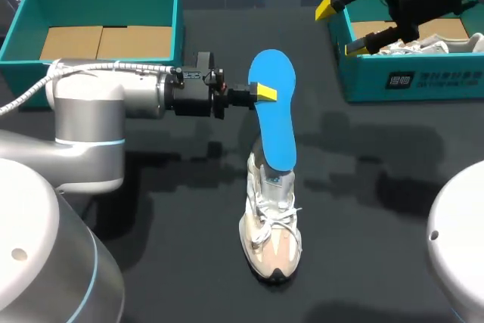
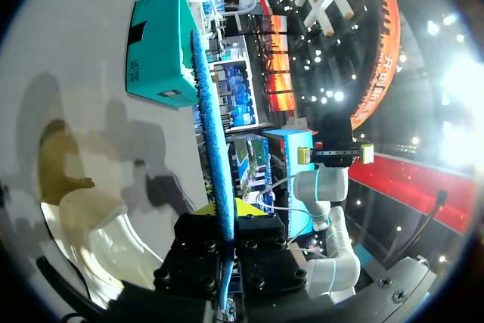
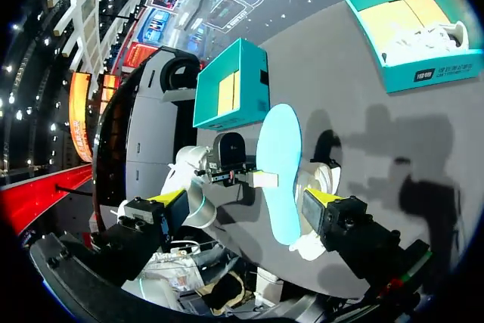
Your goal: Take the shoe out of the shoebox, open the shoe tongue, remove and reinsert the insole, then place the shoe into the shoebox
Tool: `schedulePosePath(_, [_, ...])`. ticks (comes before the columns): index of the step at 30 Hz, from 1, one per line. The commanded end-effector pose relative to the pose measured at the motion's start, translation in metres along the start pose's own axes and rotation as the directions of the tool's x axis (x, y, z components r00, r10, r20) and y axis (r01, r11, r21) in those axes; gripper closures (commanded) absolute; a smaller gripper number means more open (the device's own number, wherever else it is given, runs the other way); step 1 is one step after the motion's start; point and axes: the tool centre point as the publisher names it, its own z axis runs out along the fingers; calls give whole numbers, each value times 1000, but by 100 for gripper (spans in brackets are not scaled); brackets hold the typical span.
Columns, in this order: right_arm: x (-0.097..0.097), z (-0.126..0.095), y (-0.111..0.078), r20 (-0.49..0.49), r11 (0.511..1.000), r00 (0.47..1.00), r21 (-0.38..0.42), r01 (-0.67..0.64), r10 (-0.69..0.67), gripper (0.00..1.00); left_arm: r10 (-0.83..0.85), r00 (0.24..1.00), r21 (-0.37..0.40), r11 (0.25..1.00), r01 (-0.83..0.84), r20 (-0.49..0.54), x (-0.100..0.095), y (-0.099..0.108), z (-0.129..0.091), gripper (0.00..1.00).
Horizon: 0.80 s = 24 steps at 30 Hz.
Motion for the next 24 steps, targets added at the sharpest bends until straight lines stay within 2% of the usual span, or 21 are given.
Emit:
schedulePosePath(1, [17,1,3,395,1000,919,17,2,-8,0,0,1000,1,1000,0,1,0,1,0,100])
schedulePosePath(8, [37,9,-2,543,999,839,38,13,-32,0,0,1000,1,1000,0,1,0,1,0,100])
schedulePosePath(13, [56,29,-6,626,997,777,72,32,-70,0,0,1000,1,1000,0,1,0,1,0,100])
schedulePosePath(24, [69,53,-9,719,998,692,65,16,-58,0,0,1000,1,1000,0,1,0,1,0,100])
